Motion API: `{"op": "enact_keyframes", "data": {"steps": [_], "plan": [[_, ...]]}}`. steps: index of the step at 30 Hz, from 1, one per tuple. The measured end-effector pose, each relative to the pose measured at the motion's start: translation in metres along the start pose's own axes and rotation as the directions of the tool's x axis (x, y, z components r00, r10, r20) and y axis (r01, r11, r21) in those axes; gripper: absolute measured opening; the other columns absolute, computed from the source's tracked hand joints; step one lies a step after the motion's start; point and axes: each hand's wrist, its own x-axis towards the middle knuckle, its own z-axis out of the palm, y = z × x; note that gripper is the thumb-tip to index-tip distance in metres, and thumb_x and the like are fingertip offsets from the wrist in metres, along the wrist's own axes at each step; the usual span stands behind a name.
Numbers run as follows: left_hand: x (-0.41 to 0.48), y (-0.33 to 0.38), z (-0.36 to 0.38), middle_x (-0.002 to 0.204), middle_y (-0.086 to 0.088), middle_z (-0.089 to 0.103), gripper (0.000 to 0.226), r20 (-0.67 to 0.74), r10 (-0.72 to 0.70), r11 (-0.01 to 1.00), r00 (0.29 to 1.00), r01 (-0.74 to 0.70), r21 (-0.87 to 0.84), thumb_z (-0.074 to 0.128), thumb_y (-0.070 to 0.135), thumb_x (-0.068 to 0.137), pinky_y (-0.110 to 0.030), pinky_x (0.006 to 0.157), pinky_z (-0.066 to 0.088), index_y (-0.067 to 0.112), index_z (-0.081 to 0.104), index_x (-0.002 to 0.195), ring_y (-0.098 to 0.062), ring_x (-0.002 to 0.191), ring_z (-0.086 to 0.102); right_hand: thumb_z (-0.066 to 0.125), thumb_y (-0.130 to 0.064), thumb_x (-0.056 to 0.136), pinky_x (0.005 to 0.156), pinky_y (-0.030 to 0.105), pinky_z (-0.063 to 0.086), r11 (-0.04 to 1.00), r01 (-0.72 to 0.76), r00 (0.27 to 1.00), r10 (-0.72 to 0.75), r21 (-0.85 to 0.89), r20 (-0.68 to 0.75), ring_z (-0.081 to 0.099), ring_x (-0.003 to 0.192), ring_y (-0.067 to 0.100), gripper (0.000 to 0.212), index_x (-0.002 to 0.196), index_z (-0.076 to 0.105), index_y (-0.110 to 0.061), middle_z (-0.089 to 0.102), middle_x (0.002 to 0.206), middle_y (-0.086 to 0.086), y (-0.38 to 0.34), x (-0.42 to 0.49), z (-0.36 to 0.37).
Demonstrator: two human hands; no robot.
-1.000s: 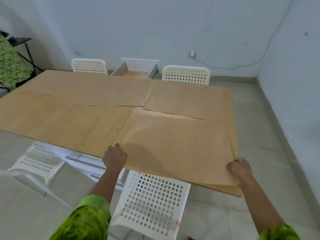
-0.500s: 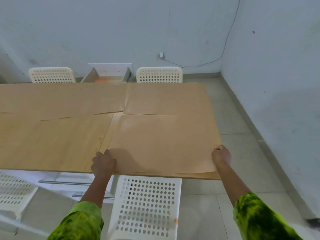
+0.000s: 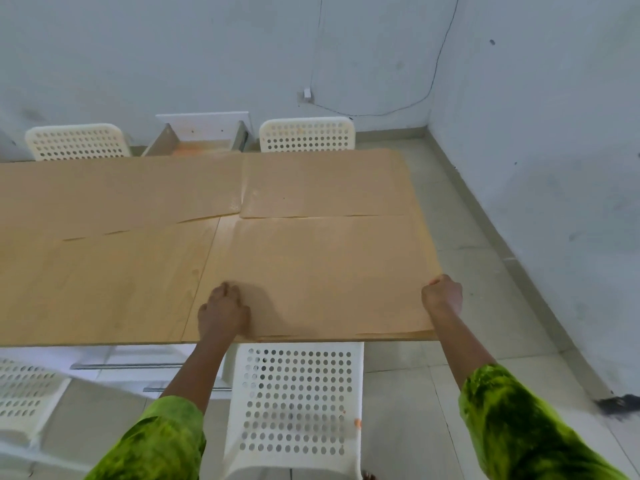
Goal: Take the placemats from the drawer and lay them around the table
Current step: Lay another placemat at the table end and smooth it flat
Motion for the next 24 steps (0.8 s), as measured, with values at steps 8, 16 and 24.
{"op": "enact_keyframes", "data": {"steps": [8, 16, 24], "plan": [[-0.003, -0.006, 0.005, 0.161, -0.008, -0.001, 0.065, 0.133, 0.119, 0.986, 0.984, -0.134, 0.104, 0.03, 0.04, 0.098, -0.046, 0.117, 0.018, 0.012, 0.004, 0.151, -0.026, 0.148, 0.005, 0.047, -0.004, 0.086, 0.098, 0.043, 0.046, 0.999, 0.038, 0.999, -0.038, -0.016, -0.009, 0.055, 0.112, 0.037, 0.034, 0.118, 0.056, 0.0, 0.055, 0.123, 0.022, -0.001, -0.001, -0.005], [-0.006, -0.008, 0.006, 0.161, -0.008, -0.003, 0.065, 0.128, 0.132, 0.981, 0.983, -0.148, 0.126, 0.028, 0.04, 0.099, -0.048, 0.117, 0.015, 0.012, 0.002, 0.151, -0.026, 0.149, 0.002, 0.048, -0.005, 0.086, 0.096, 0.043, 0.048, 0.997, 0.028, 0.999, -0.029, -0.069, -0.016, 0.052, 0.114, 0.037, 0.034, 0.118, 0.057, 0.0, 0.053, 0.125, 0.02, -0.002, -0.007, -0.005], [-0.009, -0.006, 0.007, 0.161, -0.009, -0.001, 0.065, 0.128, 0.113, 0.988, 0.985, -0.125, 0.087, 0.03, 0.038, 0.099, -0.047, 0.118, 0.016, 0.01, 0.004, 0.151, -0.027, 0.148, 0.002, 0.043, -0.004, 0.09, 0.1, 0.042, 0.04, 0.987, 0.029, 0.999, -0.032, -0.161, -0.019, 0.039, 0.125, 0.036, 0.036, 0.125, 0.05, 0.0, 0.042, 0.133, 0.02, -0.007, -0.015, -0.008]]}}
